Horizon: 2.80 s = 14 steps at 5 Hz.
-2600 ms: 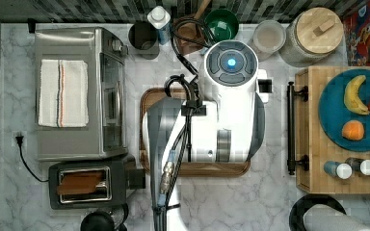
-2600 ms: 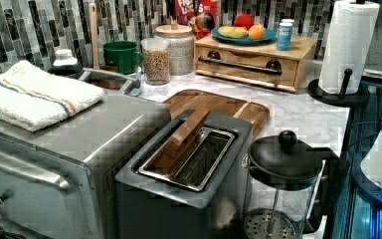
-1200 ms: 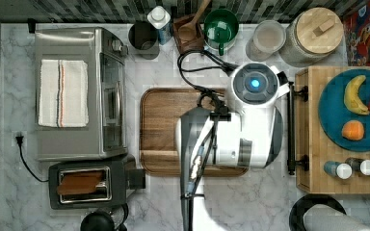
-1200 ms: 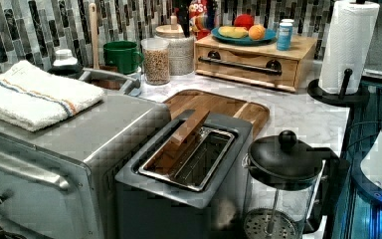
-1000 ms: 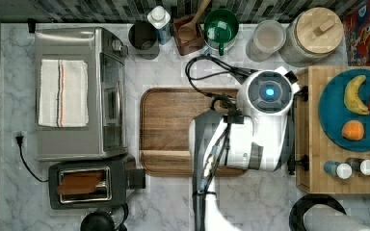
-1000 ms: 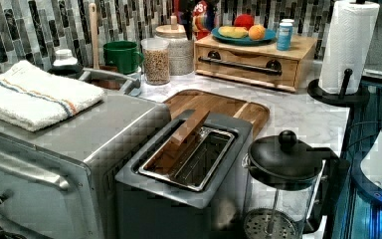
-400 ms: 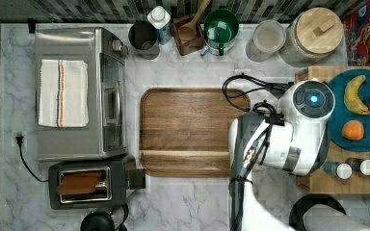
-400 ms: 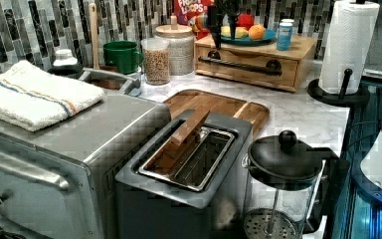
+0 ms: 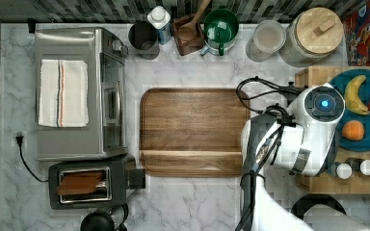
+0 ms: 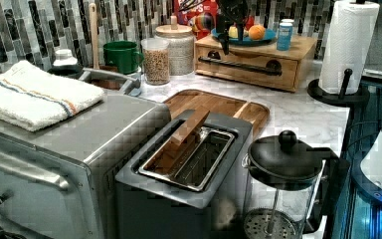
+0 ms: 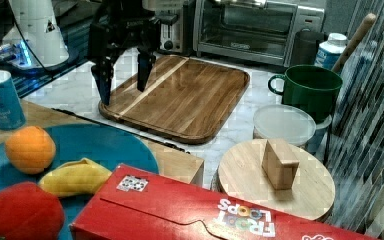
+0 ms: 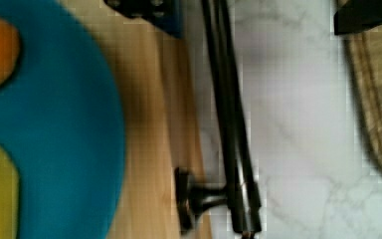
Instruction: Open the drawer.
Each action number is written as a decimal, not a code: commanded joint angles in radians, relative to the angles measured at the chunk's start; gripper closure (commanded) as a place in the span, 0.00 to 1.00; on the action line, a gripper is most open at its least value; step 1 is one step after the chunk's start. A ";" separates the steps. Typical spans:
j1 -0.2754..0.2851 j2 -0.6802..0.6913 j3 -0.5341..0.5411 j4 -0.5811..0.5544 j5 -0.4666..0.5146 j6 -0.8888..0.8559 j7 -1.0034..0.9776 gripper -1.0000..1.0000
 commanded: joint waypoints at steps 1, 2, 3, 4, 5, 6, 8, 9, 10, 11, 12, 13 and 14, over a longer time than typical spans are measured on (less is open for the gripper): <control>0.001 0.081 0.014 0.041 0.010 0.113 -0.015 0.00; -0.004 0.115 0.006 0.033 0.001 0.177 -0.002 0.00; -0.007 0.136 -0.005 0.025 0.007 0.198 0.014 0.00; 0.011 0.133 -0.015 0.004 0.001 0.192 0.063 0.00; 0.013 0.135 -0.009 0.015 0.012 0.159 0.054 0.00; -0.008 0.149 0.033 0.059 0.063 0.087 -0.009 0.00; 0.032 0.152 0.087 0.030 0.175 0.081 0.011 0.00; 0.069 0.159 0.101 -0.005 0.184 0.142 0.050 0.00; 0.102 0.143 0.123 -0.061 0.186 0.190 0.077 0.00; 0.159 0.094 0.148 -0.140 0.179 0.214 0.163 0.00; 0.191 0.059 0.176 -0.181 0.176 0.215 0.217 0.00; 0.218 0.051 0.190 -0.194 0.153 0.222 0.283 0.00; 0.240 0.060 0.198 -0.195 0.144 0.236 0.343 0.00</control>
